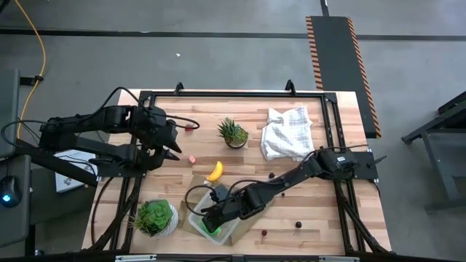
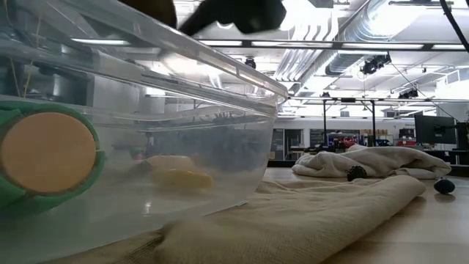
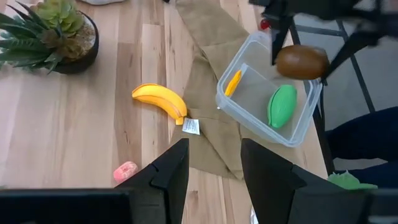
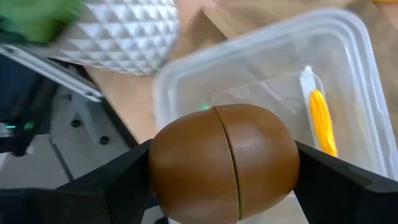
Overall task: Pick and placing Produce into tupperware
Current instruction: Put the kiwi into the container
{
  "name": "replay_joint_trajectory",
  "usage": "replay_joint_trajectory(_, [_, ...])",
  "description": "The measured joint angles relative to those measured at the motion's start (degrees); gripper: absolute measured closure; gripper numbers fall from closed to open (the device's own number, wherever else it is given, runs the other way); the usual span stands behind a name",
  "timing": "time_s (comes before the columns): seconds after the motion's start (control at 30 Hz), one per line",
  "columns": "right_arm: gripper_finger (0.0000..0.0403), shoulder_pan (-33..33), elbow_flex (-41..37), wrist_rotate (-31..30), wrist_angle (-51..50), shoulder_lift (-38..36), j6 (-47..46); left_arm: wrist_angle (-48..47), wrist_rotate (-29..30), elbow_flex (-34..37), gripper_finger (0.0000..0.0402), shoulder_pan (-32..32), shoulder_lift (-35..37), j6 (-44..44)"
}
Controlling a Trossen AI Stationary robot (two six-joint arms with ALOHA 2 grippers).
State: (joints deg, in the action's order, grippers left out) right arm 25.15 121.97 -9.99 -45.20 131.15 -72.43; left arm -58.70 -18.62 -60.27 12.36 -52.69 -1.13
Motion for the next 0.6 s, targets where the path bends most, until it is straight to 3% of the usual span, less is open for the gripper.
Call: replay_joint_trajectory(0.6, [0.0087,-0.43,0.0,2.71,0.63,2.14,-3.68,0.04,0.14,0.02,0.0268,0.0,0.0,0.46])
